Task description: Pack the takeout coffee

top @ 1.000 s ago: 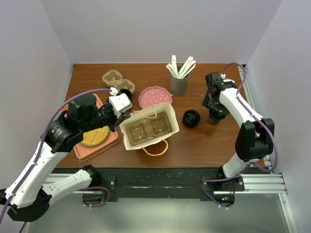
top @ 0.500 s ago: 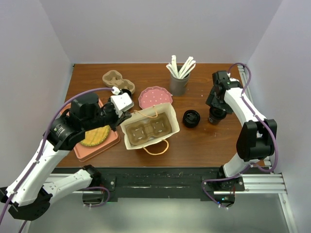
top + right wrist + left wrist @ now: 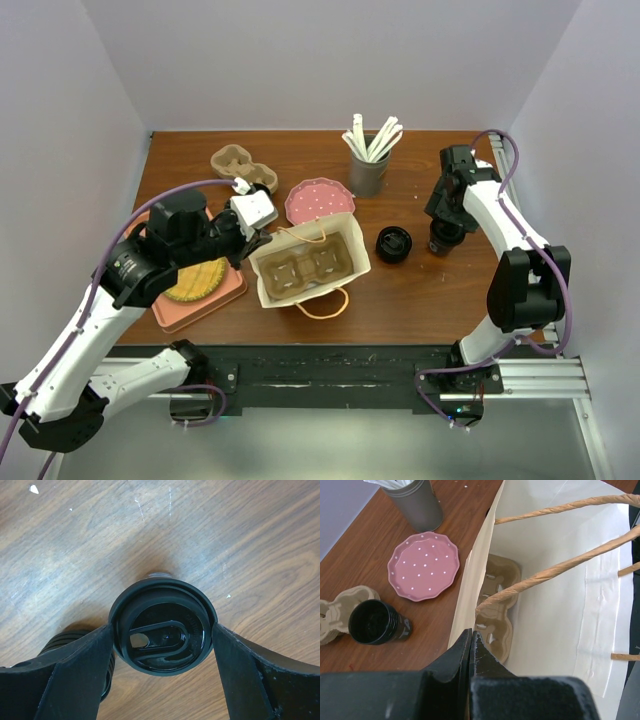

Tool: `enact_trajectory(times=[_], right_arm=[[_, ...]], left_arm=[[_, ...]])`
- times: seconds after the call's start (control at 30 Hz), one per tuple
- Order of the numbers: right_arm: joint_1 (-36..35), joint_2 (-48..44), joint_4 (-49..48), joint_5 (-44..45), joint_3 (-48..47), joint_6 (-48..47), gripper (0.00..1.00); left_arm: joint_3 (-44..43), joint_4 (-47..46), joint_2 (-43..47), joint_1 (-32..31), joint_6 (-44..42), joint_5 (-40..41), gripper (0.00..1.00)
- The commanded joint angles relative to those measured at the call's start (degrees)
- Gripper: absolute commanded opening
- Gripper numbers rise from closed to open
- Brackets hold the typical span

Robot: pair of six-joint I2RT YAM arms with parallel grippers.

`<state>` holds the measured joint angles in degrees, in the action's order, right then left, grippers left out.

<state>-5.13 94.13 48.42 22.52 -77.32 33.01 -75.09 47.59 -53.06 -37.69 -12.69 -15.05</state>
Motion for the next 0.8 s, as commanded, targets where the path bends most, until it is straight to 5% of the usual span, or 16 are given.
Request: enact_trajectory(times=[0.0,0.33,0.6,0.77], right_arm=[[0.55,-1.31,-0.88,-0.73,0.59,-0.15,0.83],[0.82,-1.49,-1.32,-1.78,2.44,0.73,0.85],[0.82,-2.28,-0.88,-1.52,1.13,-1.37,0.55],[0.73,-3.33,1.58,-2.39,-3.44,-3.39,0.49]], left_arm=[[-1.73,-3.30,-0.03,-0.28,-0.58,-1.04,0.00],[-1.99,-3.21,-0.20,-0.28,-0.76,-1.21,0.00],[-1.73,-4.44,-0.64,-0.36,-0.76,-1.21,0.00],[-0.59,-5.05,-0.47,-0.28,-0.58,-1.39,0.00]])
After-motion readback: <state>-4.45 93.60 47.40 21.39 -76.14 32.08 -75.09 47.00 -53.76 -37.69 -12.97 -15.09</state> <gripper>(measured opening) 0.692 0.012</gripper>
